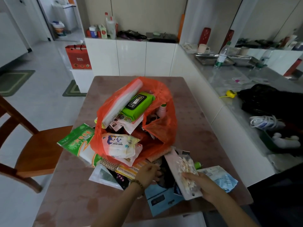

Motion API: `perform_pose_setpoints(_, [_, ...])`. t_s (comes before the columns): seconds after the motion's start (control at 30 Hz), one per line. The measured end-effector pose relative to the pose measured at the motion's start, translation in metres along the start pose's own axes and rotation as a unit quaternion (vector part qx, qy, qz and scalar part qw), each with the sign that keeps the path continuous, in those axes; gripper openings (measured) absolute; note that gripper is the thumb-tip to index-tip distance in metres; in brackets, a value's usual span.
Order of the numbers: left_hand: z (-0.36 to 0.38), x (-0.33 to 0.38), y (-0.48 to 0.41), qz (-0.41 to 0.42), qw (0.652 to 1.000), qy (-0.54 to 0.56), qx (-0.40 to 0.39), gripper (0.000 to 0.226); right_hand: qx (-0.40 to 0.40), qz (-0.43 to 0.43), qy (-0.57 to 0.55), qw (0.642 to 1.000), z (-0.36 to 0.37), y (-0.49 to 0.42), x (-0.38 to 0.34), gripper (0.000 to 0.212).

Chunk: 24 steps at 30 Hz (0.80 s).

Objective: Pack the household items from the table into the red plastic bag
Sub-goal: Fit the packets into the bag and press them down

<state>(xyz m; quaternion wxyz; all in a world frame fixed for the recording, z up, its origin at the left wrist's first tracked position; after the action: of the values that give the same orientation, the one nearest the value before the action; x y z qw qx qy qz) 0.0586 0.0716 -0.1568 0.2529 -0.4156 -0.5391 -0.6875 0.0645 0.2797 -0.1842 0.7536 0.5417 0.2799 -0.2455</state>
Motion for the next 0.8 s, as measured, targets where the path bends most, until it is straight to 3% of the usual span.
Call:
perform_pose_setpoints(0.27, [0.083, 0.044, -0.015, 0.001, 0.987, -0.064, -0.147, 0.022, 0.098, -0.115, -0.048, 0.987, -0.032, 0.067, -0.041, 0.036])
perform_pose_setpoints(0.43, [0.123, 0.088, -0.014, 0.036, 0.978, 0.029, -0.203, 0.018, 0.112, -0.187, -0.022, 0.976, -0.016, 0.090, -0.075, 0.034])
perform_pose_setpoints(0.53, [0.108, 0.118, -0.012, 0.101, 0.976, 0.088, -0.171, 0.014, 0.078, -0.235, 0.040, 0.968, 0.017, 0.091, -0.107, 0.033])
perform_pose_setpoints(0.67, [0.055, 0.150, 0.001, 0.163, 0.974, 0.126, -0.098, 0.028, 0.018, -0.275, 0.125, 0.953, 0.076, 0.075, -0.150, 0.034])
perform_pose_setpoints(0.8, [-0.017, 0.173, 0.018, 0.171, 0.981, 0.084, -0.024, 0.033, -0.067, -0.234, 0.168, 0.955, 0.128, 0.046, -0.170, 0.037])
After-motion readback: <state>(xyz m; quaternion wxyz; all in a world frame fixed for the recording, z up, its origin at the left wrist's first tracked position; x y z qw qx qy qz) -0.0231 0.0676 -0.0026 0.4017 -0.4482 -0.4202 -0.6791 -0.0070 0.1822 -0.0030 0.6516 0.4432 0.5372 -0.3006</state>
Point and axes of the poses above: each hand's wrist, its own y-axis away from the middle knuckle, its own z-axis out of the palm, x = y × z, the point moved 10 cm from there along -y, towards the middle knuckle, and after that the axes turned 13 degrees about -x, right-handed, at the moved point
